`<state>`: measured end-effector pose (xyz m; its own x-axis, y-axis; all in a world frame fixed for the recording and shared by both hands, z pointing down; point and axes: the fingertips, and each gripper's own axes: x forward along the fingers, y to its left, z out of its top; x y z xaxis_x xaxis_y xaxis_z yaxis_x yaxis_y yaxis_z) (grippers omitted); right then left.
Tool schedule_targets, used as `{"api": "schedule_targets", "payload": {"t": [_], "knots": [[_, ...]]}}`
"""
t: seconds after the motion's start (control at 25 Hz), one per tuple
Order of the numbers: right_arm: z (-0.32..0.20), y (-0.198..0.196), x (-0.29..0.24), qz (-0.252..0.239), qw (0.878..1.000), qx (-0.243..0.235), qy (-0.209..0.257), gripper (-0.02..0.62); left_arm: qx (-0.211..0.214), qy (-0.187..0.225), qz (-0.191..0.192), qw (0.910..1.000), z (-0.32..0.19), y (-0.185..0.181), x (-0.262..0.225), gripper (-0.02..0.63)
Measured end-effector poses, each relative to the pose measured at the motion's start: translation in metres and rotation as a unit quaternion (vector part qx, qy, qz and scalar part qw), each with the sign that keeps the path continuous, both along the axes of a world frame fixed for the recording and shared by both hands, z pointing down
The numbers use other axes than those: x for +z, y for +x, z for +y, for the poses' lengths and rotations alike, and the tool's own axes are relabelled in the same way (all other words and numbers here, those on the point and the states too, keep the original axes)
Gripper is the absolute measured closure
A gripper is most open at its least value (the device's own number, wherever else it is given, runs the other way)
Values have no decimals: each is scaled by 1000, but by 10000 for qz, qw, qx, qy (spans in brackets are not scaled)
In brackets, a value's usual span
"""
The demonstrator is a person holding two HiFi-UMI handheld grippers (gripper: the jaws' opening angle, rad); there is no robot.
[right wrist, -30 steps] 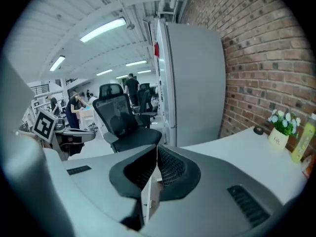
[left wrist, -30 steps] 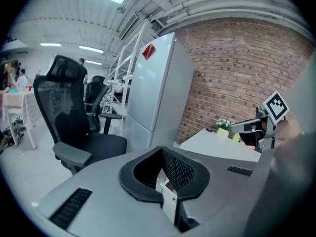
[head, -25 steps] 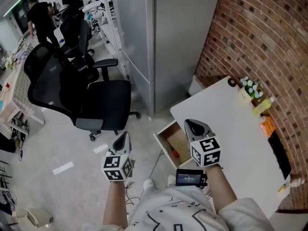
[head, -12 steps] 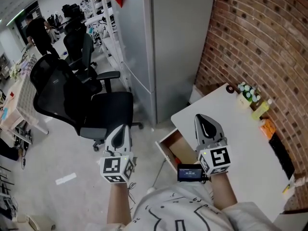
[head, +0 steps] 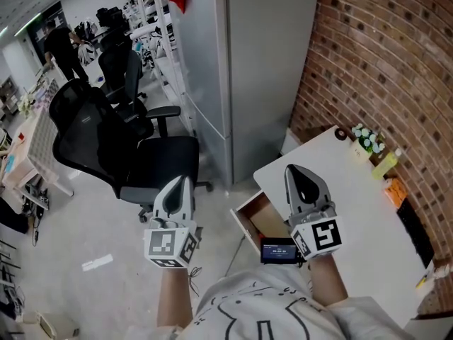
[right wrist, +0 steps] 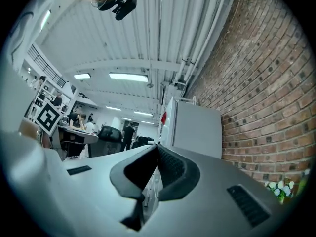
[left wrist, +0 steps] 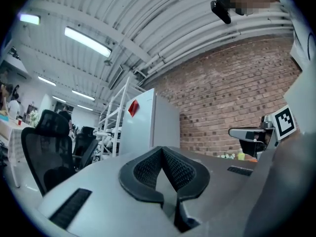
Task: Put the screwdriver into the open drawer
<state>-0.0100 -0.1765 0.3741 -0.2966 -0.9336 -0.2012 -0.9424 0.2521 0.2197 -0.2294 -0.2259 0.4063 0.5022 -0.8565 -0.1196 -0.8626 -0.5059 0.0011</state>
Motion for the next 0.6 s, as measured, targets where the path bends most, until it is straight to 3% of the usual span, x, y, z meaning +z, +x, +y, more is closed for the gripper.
{"api": "schedule_targets", "payload": {"t": [0.6], "knots": [[8,-2,3,139,9999,26,-62,578,16,105,48,9999,8,4,-8,595]]}}
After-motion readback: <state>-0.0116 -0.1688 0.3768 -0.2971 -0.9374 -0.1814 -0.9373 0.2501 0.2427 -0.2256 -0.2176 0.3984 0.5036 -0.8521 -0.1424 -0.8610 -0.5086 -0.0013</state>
